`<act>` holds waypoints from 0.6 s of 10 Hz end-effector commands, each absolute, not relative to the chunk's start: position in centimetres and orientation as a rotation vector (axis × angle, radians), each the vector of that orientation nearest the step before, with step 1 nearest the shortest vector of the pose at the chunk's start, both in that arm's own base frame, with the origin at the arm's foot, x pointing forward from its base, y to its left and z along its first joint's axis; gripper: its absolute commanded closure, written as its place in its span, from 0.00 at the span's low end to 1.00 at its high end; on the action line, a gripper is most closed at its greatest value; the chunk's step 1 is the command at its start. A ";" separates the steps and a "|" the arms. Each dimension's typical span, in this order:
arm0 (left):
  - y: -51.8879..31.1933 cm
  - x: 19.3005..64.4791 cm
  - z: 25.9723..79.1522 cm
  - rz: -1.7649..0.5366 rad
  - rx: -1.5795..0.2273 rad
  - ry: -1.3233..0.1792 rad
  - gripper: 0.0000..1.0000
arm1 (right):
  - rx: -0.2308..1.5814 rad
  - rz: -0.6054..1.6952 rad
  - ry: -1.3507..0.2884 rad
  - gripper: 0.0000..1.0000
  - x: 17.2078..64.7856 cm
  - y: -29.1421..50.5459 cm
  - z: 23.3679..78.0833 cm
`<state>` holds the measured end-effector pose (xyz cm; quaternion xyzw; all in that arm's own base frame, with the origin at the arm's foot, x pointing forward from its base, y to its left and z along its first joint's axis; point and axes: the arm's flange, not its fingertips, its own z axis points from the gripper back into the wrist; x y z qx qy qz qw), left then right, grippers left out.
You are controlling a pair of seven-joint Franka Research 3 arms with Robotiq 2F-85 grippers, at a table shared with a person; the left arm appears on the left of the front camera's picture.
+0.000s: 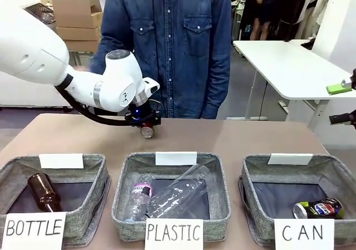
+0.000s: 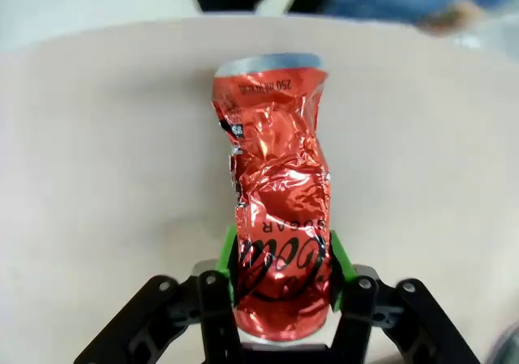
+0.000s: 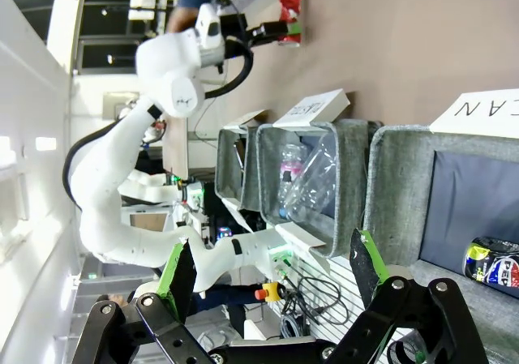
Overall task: Sort the can waste into the basket.
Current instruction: Pick up the can waste from the table and place it in the right Fabric basket.
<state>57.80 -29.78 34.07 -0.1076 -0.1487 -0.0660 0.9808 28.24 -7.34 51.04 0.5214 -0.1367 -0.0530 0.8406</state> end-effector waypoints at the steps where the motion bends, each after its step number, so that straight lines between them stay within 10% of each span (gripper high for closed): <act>1: -29.6 50.7 40.1 -0.369 -0.427 -0.258 1.00 | 1.089 -0.100 -0.299 0.00 28.3 -7.5 50.9; 6: -26.1 36.8 48.1 -1.071 -0.650 0.338 1.00 | 1.089 -0.100 -0.299 0.00 28.3 -7.5 50.9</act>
